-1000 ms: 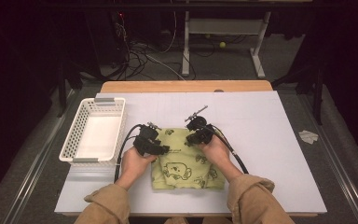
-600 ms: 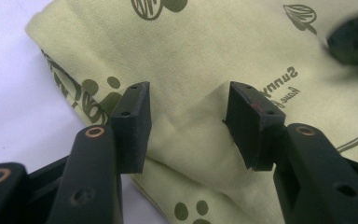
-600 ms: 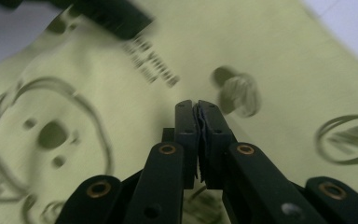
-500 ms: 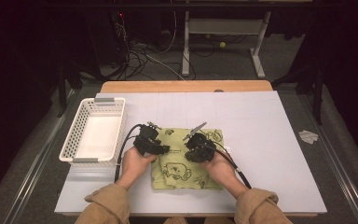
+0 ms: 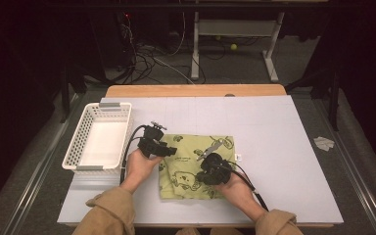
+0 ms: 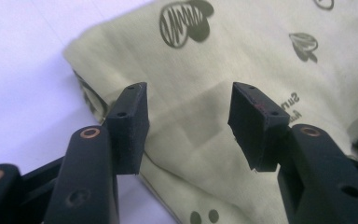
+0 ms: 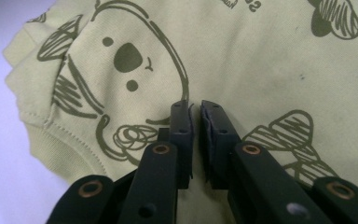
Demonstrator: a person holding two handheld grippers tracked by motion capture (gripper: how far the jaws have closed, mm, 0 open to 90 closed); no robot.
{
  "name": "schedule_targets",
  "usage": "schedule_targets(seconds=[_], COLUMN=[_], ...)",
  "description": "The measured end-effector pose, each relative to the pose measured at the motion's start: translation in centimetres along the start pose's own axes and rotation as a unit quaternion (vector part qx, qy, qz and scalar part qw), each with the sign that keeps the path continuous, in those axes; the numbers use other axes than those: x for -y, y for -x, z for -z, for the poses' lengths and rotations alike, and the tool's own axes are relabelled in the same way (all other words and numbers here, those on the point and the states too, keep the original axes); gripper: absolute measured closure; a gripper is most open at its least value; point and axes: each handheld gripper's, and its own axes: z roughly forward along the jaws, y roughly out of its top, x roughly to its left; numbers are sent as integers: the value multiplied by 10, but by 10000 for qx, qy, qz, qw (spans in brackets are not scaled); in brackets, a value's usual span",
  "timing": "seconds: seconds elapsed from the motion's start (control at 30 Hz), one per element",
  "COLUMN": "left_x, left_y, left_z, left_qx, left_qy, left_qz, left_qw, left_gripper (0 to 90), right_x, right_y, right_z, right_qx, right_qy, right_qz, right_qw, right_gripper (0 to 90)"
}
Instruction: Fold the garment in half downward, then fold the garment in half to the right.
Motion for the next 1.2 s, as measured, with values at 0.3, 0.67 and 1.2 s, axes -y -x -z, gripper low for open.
schedule_targets(seconds=[0.3,0.67,1.2], left_x=[-9,-12,-27], left_y=[-6,-13,-20], left_z=[7,15,13], left_qx=[62,316,315], left_qy=[211,393,318], left_qz=[73,154,221], left_qw=[9997,9986,9988], left_gripper=[422,420,419], right_x=[2,4,15], right_y=[3,4,-3], right_z=[8,18,25], right_qx=[97,177,22], right_qy=[340,550,823], right_qz=[-134,-107,-83], right_qw=[9993,9983,9966], right_gripper=[749,719,713])
